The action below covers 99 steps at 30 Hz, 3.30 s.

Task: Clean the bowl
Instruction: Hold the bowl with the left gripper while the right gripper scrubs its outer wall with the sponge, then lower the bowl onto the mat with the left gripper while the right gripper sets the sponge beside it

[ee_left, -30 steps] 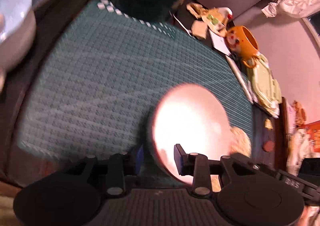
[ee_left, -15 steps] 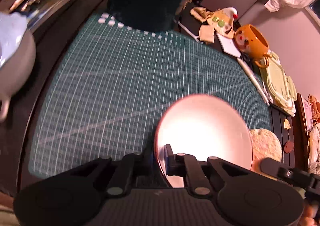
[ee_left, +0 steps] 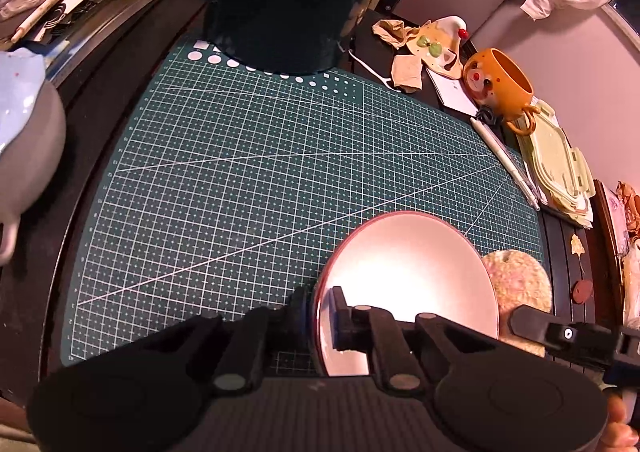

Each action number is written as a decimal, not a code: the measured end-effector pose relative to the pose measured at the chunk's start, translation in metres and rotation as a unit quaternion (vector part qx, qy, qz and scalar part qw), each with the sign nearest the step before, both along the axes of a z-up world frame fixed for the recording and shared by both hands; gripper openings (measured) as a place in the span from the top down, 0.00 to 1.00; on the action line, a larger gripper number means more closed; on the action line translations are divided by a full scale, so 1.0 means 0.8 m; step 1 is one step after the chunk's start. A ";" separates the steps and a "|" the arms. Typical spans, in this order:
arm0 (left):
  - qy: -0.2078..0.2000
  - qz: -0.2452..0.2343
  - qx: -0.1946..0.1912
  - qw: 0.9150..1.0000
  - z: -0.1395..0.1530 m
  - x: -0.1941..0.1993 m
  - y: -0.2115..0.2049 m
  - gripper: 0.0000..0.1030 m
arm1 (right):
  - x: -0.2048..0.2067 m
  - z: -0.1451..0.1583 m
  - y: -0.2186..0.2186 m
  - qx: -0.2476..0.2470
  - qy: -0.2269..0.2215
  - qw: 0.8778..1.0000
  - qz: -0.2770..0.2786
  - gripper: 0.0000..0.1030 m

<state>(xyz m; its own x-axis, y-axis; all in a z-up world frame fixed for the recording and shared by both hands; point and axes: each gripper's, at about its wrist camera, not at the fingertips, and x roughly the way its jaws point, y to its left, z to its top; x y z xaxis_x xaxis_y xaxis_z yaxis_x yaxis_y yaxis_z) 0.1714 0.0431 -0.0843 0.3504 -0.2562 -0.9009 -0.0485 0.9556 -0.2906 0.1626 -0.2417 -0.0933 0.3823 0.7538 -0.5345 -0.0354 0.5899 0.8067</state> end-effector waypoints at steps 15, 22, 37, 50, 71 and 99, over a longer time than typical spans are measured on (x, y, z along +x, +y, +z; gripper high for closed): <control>0.004 0.000 -0.007 1.000 -0.002 0.000 0.001 0.90 | 0.002 -0.011 -0.016 0.033 0.027 0.999 -0.028 0.91; 0.006 0.000 -0.008 1.000 -0.003 0.000 0.000 0.90 | 0.005 -0.032 -0.013 0.024 0.056 0.998 -0.027 0.91; 0.010 -0.005 -0.010 1.000 -0.005 0.000 0.000 0.89 | 0.005 -0.016 -0.014 0.022 0.041 0.999 -0.021 0.91; 0.011 -0.006 -0.010 1.000 -0.005 -0.001 0.001 0.89 | 0.003 0.003 -0.021 0.028 0.011 0.999 -0.027 0.91; 0.010 -0.007 -0.009 1.000 -0.005 -0.001 -0.002 0.89 | 0.009 -0.012 -0.003 -0.006 0.027 1.000 -0.007 0.91; -0.013 0.012 -0.009 1.000 0.018 -0.015 0.015 0.89 | -0.010 0.021 0.028 -0.194 -0.068 0.979 0.012 0.90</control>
